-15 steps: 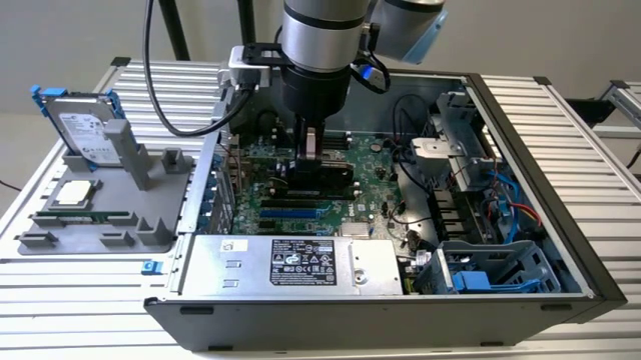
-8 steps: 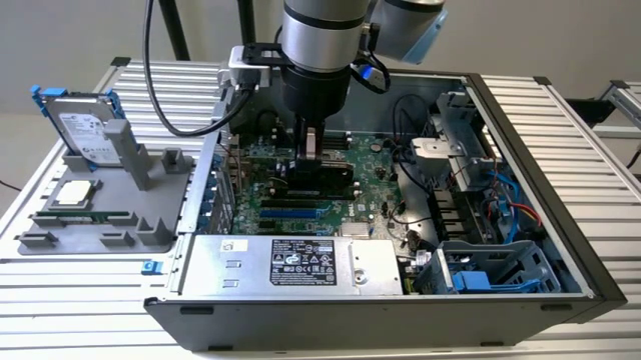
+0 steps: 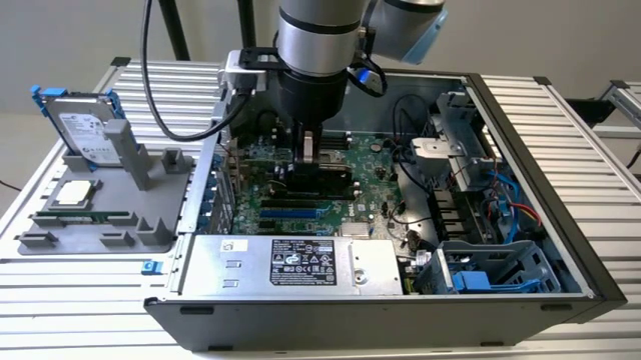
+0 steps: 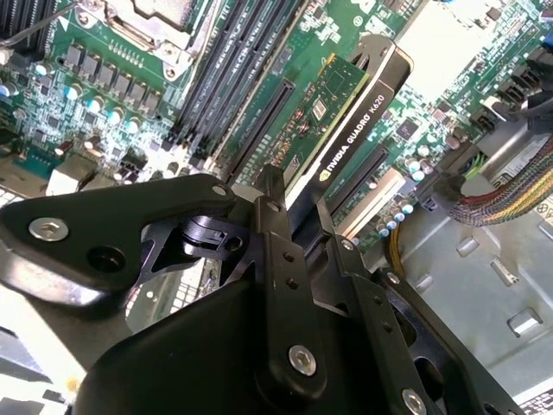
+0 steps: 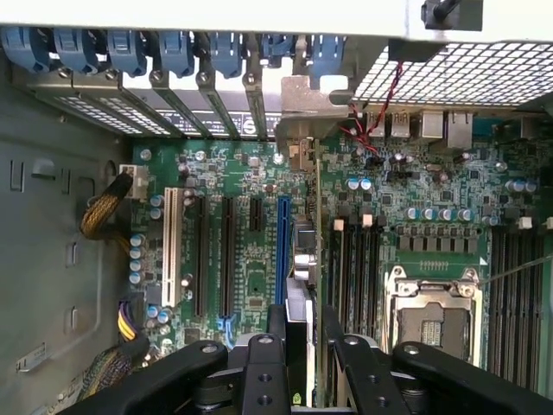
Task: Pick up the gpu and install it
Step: 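Insert the gpu into the slot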
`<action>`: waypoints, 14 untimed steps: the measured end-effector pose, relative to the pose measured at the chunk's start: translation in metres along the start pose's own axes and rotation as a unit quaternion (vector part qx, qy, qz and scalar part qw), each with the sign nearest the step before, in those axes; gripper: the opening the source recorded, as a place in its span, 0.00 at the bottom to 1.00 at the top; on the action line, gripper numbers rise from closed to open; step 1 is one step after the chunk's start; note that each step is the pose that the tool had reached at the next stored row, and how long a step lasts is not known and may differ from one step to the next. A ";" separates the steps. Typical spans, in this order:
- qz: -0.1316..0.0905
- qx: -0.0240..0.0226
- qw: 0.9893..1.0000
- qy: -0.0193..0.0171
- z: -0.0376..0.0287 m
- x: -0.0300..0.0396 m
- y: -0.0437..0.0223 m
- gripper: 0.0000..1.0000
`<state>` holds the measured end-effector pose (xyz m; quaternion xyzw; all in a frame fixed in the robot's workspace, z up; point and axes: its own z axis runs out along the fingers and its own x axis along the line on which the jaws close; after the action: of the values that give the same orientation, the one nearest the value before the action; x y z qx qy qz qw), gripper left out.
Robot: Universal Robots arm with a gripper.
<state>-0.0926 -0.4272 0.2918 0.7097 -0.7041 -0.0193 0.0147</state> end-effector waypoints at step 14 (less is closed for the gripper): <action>0.000 0.007 1.000 0.000 0.0086 0.0027 0.0019 0.00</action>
<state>-0.0949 -0.4298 0.2833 0.7098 -0.7042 -0.0144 0.0098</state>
